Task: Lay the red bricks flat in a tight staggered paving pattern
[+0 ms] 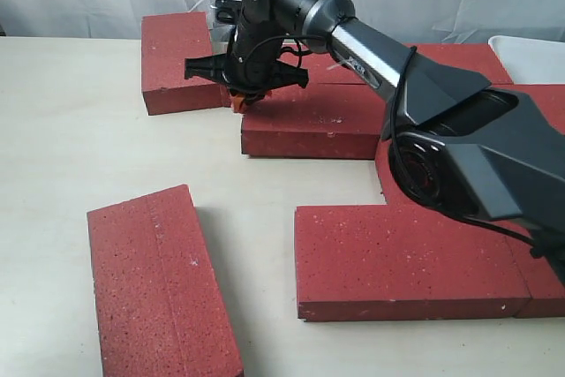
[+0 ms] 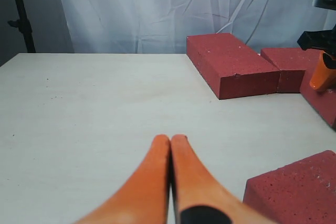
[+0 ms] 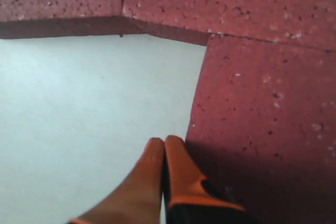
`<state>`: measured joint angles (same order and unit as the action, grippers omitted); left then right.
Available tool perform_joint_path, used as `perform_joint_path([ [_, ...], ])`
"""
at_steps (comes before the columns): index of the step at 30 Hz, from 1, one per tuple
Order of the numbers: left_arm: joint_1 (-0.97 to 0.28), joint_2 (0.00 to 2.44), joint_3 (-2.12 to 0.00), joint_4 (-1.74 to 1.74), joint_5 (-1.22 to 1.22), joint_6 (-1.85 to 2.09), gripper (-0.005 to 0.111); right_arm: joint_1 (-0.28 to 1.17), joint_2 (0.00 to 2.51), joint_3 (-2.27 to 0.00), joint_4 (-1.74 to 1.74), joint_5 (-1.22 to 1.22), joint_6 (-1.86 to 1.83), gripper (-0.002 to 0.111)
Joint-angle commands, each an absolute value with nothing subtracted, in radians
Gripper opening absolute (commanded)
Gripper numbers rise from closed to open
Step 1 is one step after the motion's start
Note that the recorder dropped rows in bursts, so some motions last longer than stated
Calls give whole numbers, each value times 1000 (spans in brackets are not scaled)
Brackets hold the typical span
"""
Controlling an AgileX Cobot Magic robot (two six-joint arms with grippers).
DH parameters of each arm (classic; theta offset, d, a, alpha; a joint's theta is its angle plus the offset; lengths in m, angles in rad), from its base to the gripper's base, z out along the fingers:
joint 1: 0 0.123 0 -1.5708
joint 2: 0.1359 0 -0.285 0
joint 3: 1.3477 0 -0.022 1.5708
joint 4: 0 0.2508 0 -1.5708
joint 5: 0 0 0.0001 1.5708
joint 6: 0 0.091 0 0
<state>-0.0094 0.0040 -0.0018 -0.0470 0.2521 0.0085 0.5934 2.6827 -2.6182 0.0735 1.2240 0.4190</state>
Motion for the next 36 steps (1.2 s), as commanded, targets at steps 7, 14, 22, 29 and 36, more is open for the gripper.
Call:
perform_joint_path([
  [7,-5,0,0,-32,238,7,0,584,2692,-2618,204,1200,326,-1],
  [14,-5,0,0,-32,238,7,0,588,2711,-2618,71,1202,362,-1],
  [22,-5,0,0,-30,238,7,0,578,2716,-2618,-71,1221,452,-1],
  [29,-5,0,0,-26,238,7,0,576,2716,-2618,272,1168,265,-1],
  [36,-5,0,0,-26,238,7,0,576,2716,-2618,-34,1221,421,-1],
])
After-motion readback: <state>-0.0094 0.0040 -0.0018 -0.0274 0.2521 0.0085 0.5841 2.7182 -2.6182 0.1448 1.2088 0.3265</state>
